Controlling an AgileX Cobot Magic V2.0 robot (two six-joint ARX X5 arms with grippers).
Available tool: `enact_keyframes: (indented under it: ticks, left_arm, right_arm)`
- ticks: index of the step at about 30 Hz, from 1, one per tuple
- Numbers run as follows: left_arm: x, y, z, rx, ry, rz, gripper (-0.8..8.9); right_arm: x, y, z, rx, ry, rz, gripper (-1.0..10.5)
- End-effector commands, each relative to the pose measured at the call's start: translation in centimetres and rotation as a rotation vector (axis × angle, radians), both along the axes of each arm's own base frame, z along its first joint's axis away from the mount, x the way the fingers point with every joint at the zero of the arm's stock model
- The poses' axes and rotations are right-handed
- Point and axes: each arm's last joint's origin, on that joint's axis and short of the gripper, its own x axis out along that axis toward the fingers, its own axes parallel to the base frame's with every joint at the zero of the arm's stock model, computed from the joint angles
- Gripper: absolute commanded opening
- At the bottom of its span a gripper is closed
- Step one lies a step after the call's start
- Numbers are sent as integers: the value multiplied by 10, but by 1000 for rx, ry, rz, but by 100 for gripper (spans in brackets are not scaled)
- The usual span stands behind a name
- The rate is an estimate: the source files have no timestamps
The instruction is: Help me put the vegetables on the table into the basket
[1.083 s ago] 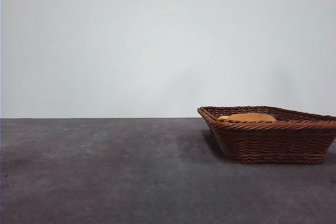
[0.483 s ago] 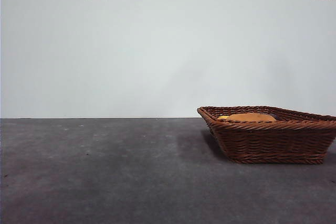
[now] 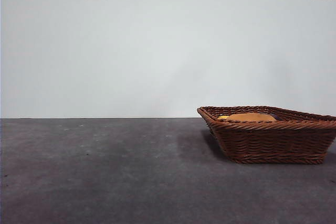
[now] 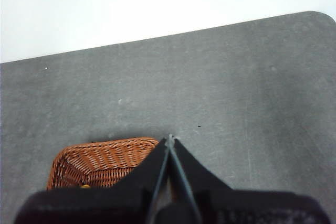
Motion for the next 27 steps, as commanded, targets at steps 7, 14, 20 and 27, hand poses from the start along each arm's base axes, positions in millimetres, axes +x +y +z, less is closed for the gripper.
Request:
enact_keyframes:
  ticks: [7, 14, 20, 27]
  left_arm:
    - [0, 0, -17, -40, 41, 8, -3]
    - [0, 0, -17, -40, 39, 7, -3]
    - [0, 0, -17, -40, 39, 7, -3]
    - [0, 0, -17, -40, 41, 7, -3]
  right_arm:
    - [3, 0, -3, 9, 5, -5, 0]
    - [3, 0, -3, 8, 6, -5, 0]
    - [3, 0, -3, 8, 6, -5, 0]
    - [3, 0, -3, 8, 6, -5, 0]
